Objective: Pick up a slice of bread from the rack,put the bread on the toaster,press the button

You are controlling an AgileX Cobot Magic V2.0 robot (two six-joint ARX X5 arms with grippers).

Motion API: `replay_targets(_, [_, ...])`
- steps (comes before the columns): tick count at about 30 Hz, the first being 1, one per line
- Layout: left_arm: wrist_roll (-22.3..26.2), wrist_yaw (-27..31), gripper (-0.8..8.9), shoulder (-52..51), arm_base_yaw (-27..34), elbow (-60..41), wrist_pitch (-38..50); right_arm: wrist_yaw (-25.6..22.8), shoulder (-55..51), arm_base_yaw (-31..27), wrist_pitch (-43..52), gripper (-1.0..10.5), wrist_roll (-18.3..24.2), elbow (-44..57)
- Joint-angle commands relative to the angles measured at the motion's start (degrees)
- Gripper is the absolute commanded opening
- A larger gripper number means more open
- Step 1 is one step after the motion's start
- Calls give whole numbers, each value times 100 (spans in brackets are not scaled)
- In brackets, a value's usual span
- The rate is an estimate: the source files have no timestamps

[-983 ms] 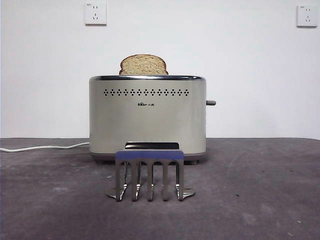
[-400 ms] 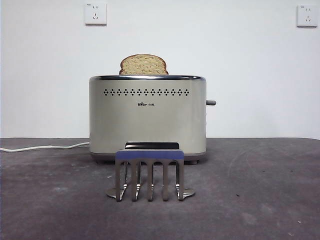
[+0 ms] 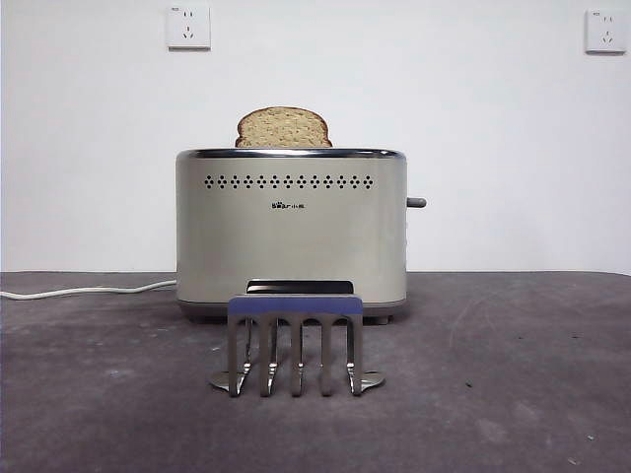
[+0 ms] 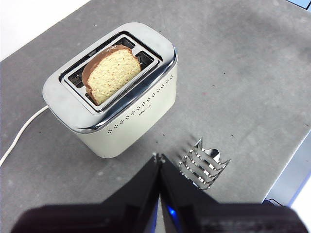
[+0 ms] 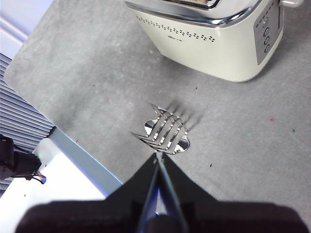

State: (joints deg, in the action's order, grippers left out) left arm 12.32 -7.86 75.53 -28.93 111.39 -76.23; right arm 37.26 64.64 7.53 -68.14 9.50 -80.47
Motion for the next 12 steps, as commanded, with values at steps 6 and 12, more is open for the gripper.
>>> replay_targets(6, [94, 66, -4, -61, 42, -35, 87, -13, 7, 4, 9, 1, 48, 26])
replay_targets(12, [387, -625, -3, -586, 667, -240, 1637, -13, 7, 4, 9, 1, 48, 26])
